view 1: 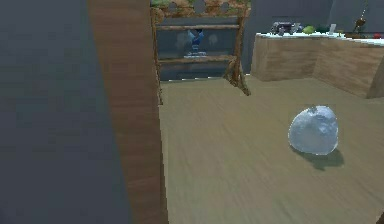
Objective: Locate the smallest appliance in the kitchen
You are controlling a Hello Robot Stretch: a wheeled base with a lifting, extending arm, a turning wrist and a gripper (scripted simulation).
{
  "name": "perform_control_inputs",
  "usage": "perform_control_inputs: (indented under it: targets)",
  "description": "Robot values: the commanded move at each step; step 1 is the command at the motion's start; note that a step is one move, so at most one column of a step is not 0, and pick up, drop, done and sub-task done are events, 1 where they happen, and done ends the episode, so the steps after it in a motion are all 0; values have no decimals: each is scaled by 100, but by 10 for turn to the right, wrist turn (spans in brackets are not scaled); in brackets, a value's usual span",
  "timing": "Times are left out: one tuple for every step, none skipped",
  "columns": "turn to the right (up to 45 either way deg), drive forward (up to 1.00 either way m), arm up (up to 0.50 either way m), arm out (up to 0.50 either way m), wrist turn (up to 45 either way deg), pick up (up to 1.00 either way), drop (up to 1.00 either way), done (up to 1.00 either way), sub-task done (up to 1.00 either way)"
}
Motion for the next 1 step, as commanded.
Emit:
perform_control_inputs:
  targets:
    - [120,0,0,0,0,0,0,0,0]
